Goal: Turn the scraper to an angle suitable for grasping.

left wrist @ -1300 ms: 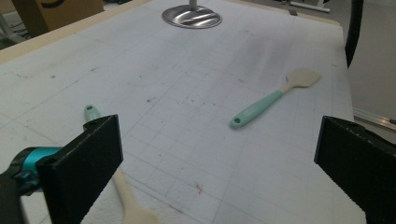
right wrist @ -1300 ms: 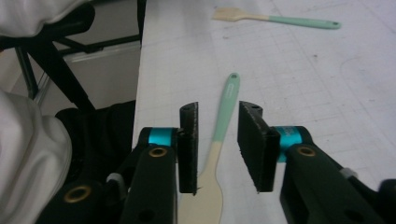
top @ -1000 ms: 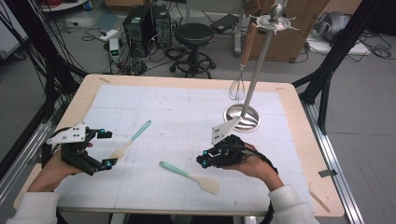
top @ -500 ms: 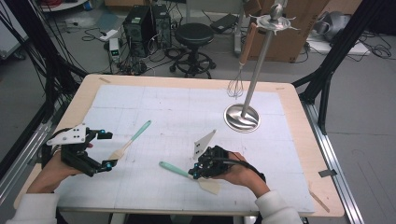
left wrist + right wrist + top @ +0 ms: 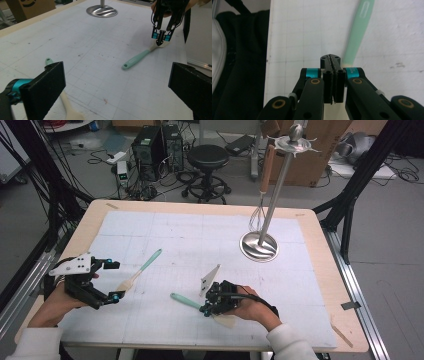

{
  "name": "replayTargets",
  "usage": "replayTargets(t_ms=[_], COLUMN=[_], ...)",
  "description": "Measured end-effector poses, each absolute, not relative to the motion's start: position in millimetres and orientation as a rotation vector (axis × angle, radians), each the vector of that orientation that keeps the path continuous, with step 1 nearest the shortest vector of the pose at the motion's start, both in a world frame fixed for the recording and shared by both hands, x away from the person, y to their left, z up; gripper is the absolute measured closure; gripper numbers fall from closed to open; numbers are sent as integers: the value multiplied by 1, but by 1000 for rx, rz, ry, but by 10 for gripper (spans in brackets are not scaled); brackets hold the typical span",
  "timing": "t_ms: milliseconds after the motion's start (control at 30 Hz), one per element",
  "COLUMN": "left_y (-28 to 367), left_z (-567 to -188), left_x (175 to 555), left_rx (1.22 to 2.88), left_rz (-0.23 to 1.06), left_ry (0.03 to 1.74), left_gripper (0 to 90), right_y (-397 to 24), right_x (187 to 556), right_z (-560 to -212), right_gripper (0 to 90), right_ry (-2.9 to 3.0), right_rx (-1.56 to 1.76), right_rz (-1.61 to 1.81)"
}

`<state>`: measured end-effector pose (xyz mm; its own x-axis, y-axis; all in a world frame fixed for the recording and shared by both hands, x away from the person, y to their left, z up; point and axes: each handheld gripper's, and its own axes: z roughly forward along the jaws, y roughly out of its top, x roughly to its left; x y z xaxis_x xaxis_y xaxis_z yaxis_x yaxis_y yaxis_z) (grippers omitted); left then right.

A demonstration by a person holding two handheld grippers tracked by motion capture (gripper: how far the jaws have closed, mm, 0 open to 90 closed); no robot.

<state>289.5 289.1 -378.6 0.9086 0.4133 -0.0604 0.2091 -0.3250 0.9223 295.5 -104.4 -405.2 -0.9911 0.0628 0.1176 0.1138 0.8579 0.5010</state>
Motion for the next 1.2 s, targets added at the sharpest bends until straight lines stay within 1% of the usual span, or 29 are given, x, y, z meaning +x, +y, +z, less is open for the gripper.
replayTargets(t_ms=[500, 800, 933, 1200], left_y=[289, 290, 289, 288], left_z=[-378, -378, -378, -379], left_x=[288, 287, 288, 288], left_rx=[1916, 1914, 1918, 1922], left_rz=[224, 222, 222, 219], left_ry=[452, 450, 454, 452], left_gripper=[17, 17, 16, 17], right_y=[-104, -106, -101, -109], right_x=[295, 294, 291, 294], right_z=[-413, -413, -415, -414], right_gripper=[892, 892, 892, 892], right_ry=[-2982, -2983, -2998, -3006], right_rx=[-117, -115, -67, -124], right_rz=[-681, -668, -638, -626])
